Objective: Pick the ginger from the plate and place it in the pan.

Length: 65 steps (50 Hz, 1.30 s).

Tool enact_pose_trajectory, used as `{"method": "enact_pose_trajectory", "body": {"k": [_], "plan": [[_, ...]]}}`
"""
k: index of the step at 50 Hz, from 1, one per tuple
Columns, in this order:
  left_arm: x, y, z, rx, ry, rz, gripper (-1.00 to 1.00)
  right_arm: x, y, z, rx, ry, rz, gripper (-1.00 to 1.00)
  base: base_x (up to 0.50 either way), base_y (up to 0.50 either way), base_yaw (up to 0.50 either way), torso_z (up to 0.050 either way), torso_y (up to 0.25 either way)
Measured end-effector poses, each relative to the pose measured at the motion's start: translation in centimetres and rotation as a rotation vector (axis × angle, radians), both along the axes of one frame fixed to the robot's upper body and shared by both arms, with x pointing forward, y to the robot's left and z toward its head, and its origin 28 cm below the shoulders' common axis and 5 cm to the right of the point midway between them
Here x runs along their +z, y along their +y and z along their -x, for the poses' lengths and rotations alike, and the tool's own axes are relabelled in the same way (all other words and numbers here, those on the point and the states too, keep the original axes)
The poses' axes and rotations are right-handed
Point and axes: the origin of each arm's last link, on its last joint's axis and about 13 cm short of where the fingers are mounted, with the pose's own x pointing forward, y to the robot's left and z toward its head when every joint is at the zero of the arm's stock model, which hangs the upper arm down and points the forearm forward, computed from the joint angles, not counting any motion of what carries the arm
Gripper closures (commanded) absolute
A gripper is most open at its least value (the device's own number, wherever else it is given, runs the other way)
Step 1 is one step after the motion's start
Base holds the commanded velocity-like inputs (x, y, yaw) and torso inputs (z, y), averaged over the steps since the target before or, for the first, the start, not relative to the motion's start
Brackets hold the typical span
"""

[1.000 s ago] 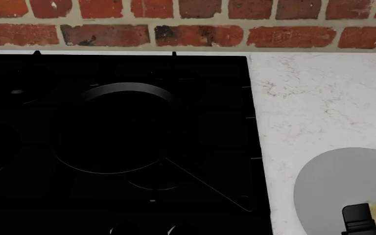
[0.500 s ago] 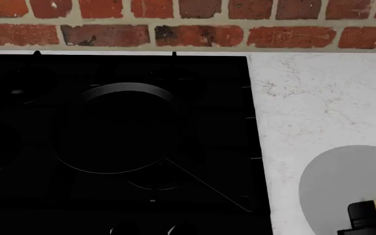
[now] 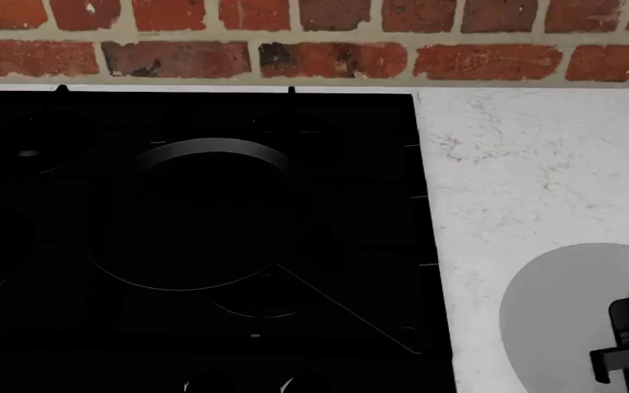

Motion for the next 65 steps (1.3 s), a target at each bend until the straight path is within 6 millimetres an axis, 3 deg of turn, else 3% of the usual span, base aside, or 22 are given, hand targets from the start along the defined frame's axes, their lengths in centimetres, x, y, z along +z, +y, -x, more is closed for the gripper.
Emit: {"method": "enact_pose_trajectory", "body": {"k": [14, 32, 47, 65], "plan": [[-0.1, 0.0, -0.1, 0.001, 0.004, -0.002, -1.0, 5.4, 0.4, 1.3, 0.019, -0.251, -0.033, 1.0, 0.0, 0.0, 0.0, 0.0, 0.0], [-0.1, -0.1, -0.1, -0.001, 0.005, -0.005, -1.0, 9.5, 3.3, 2.5, 0.109, -0.562, -0.041, 1.0, 0.0, 0.0, 0.0, 0.0, 0.0], [0.3, 0.1, 0.1, 0.011, -0.013, -0.01, -1.0, 11.9, 5.7, 3.6, 0.211, -0.725, -0.029, 1.0, 0.0, 0.0, 0.0, 0.0, -0.017], [0.7, 0.1, 0.3, 0.015, -0.03, -0.016, -1.0, 13.3, 6.6, 4.1, 0.258, -0.801, -0.021, 1.0, 0.0, 0.0, 0.0, 0.0, -0.237]]}}
